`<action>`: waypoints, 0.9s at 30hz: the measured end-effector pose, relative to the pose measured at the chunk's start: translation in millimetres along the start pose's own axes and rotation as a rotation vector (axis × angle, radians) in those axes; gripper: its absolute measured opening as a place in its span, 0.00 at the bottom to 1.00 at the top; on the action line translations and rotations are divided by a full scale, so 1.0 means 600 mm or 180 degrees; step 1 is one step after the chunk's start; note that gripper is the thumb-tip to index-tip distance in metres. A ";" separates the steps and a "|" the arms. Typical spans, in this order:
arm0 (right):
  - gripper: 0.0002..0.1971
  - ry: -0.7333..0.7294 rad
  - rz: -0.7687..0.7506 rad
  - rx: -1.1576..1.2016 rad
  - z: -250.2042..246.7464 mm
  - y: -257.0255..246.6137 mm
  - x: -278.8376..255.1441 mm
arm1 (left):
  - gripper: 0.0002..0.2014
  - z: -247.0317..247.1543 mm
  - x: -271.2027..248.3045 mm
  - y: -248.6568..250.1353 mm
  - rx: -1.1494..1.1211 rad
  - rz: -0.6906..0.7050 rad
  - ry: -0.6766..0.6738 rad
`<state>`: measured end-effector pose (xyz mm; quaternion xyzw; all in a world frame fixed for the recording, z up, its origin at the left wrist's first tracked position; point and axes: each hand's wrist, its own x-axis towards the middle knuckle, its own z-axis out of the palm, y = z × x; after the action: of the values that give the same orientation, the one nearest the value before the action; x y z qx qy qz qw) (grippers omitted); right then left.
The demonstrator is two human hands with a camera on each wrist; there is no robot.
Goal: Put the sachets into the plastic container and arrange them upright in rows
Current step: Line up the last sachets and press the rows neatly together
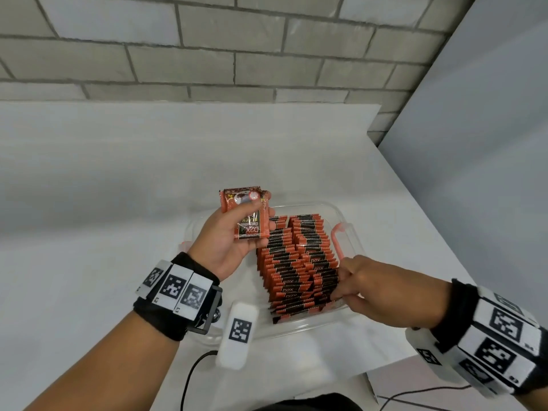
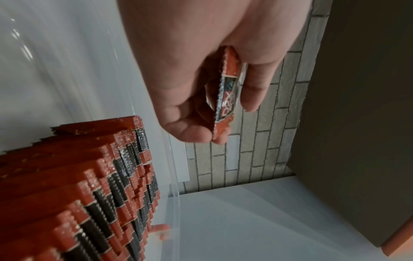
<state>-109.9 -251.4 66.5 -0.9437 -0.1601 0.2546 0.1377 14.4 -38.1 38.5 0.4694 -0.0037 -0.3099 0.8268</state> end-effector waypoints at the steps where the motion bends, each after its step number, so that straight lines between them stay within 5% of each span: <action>1: 0.16 0.0013 0.0000 -0.0089 -0.001 0.001 0.000 | 0.19 0.000 0.000 0.000 -0.0008 -0.0009 0.0003; 11: 0.07 -0.0499 0.0005 -0.0622 -0.002 0.007 0.021 | 0.19 -0.002 0.009 -0.003 0.0020 -0.0050 -0.0096; 27: 0.07 -0.0271 0.0008 -0.0720 0.001 0.004 0.047 | 0.18 -0.011 0.009 -0.008 -0.0028 -0.0045 -0.0087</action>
<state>-86.8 -243.3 52.8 -0.9418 -0.1924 0.2749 0.0231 18.3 -37.7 30.0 0.4616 -0.0104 -0.3221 0.8265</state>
